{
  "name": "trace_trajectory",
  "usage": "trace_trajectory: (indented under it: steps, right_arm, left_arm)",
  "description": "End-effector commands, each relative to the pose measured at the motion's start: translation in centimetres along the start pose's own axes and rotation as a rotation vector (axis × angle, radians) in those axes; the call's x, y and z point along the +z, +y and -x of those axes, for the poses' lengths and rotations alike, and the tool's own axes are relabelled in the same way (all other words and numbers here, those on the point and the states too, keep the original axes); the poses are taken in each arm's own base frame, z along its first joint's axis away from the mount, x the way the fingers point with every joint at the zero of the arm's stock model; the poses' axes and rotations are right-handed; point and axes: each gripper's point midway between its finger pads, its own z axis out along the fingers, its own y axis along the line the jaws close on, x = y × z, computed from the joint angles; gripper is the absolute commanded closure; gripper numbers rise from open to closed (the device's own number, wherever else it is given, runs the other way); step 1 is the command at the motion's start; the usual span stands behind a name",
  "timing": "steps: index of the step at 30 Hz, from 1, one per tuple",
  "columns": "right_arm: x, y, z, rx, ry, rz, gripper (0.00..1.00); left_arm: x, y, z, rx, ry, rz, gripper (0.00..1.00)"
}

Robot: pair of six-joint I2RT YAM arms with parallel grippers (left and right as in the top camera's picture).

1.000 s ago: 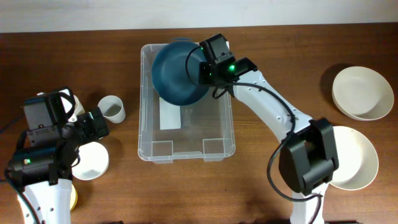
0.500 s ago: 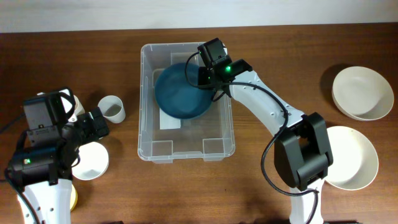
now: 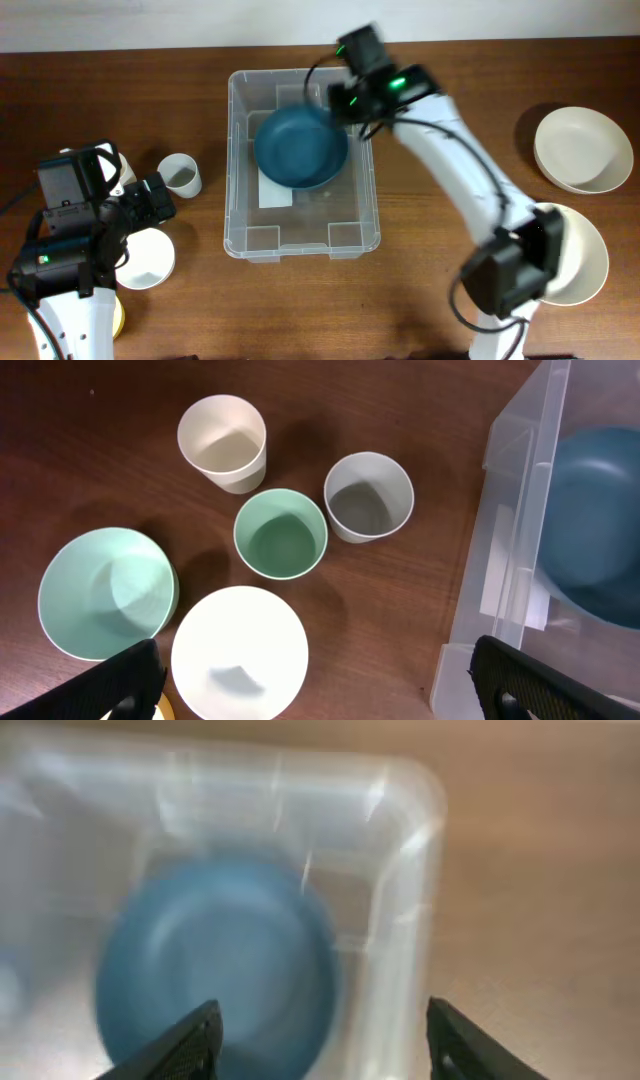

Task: Pack container
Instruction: 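Lift the blue plate with the right gripper and lower it into the bin, then release the plate and move the right gripper to the cream bowl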

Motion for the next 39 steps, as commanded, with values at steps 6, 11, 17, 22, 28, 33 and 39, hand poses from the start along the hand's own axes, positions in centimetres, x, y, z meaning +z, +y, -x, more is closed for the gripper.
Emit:
trace_trajectory:
  steps: [6,11,17,22,28,33,39]
  right_arm:
    - [-7.1,-23.7,0.7,0.283,-0.001,-0.432,0.31]
    - [-5.0,-34.9,-6.7,0.465,0.226,-0.573,0.26]
    - [-0.3,-38.2,-11.3,0.494,0.384,-0.571,0.24]
    - [4.1,-39.1,-14.2,0.498,0.472,-0.564,0.23]
    - [7.8,-39.7,-17.8,0.515,0.570,-0.555,0.23]
    - [8.5,-40.0,-17.8,0.515,0.556,-0.558,0.25]
    - [8.6,-40.1,-17.6,0.514,0.549,-0.560,0.41]
  left_arm:
    - [-0.6,-0.1,0.6,-0.018,-0.024,-0.012,0.01]
    - [-0.6,-0.1,0.6,-0.018,-0.024,-0.012,0.01]
    - [-0.6,-0.1,0.6,-0.018,-0.024,-0.012,0.01]
    - [-0.6,-0.1,0.6,-0.018,-0.024,-0.012,0.01]
    - [-0.6,-0.1,0.6,-0.018,-0.023,-0.012,0.01]
    - [-0.6,-0.1,0.6,-0.018,-0.023,-0.013,0.01]
    - [-0.6,-0.1,0.6,-0.018,-0.023,-0.013,0.01]
